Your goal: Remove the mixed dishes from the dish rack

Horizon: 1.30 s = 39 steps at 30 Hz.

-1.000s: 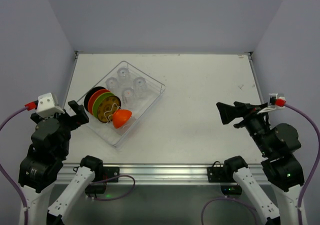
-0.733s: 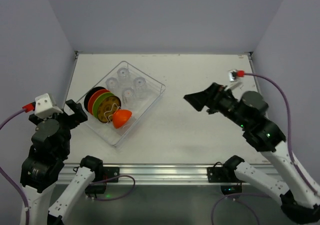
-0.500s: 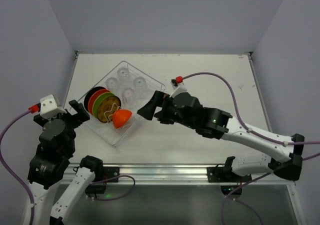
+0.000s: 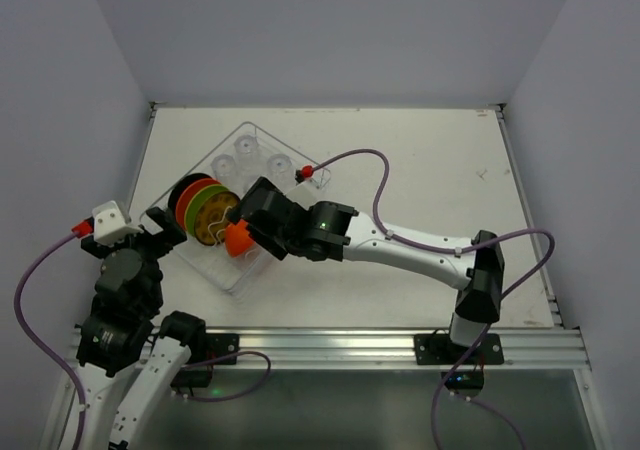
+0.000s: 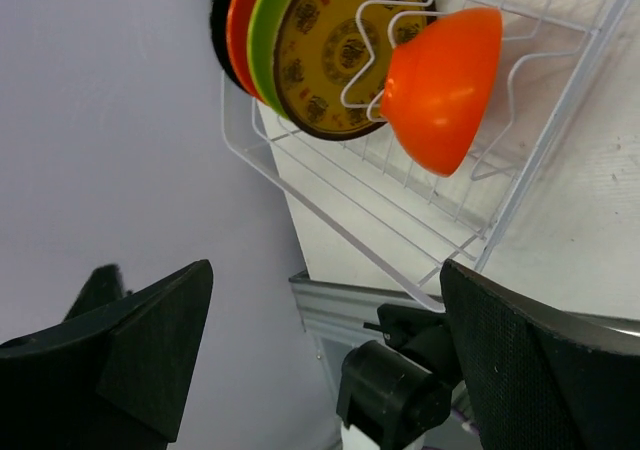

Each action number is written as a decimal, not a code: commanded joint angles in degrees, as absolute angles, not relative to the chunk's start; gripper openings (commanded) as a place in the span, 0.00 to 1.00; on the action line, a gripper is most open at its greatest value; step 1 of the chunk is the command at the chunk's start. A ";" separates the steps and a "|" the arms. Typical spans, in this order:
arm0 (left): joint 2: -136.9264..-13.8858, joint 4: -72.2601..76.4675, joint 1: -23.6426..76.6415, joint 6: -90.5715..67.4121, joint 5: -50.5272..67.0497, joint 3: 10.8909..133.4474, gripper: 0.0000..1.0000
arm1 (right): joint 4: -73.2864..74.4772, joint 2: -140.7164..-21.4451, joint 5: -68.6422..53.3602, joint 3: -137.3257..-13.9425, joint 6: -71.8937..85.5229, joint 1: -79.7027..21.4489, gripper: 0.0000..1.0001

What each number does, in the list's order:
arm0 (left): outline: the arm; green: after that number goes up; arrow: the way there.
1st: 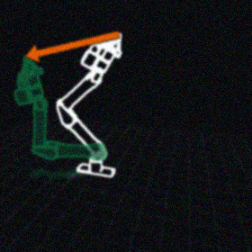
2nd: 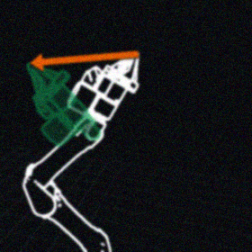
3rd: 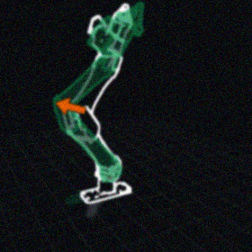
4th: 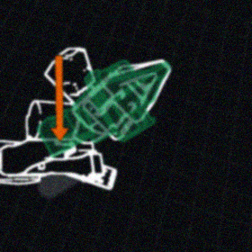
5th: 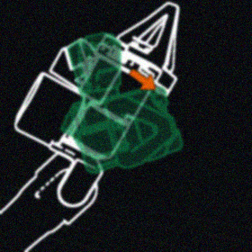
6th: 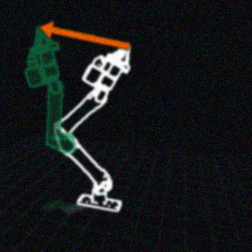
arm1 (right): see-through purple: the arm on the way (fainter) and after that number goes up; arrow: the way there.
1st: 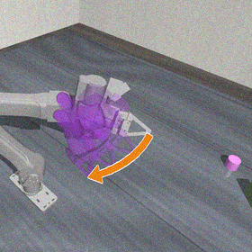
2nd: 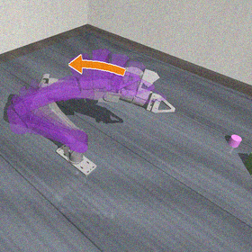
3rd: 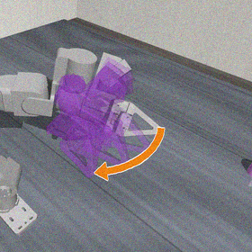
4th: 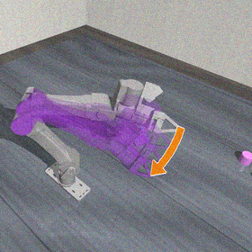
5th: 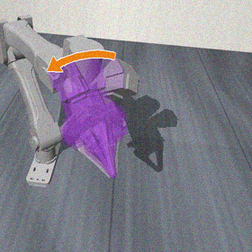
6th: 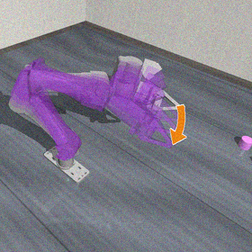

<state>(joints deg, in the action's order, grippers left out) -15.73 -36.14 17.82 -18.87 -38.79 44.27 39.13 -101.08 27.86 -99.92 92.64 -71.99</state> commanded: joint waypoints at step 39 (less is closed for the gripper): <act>-24.61 -50.80 18.19 -15.38 -21.71 61.35 1.00 | 39.74 -120.85 24.17 -109.52 105.56 -65.92 0.88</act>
<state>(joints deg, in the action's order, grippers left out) -24.95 -50.72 17.91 -17.21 -23.11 61.28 44.18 -121.56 23.94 -109.47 106.50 -66.85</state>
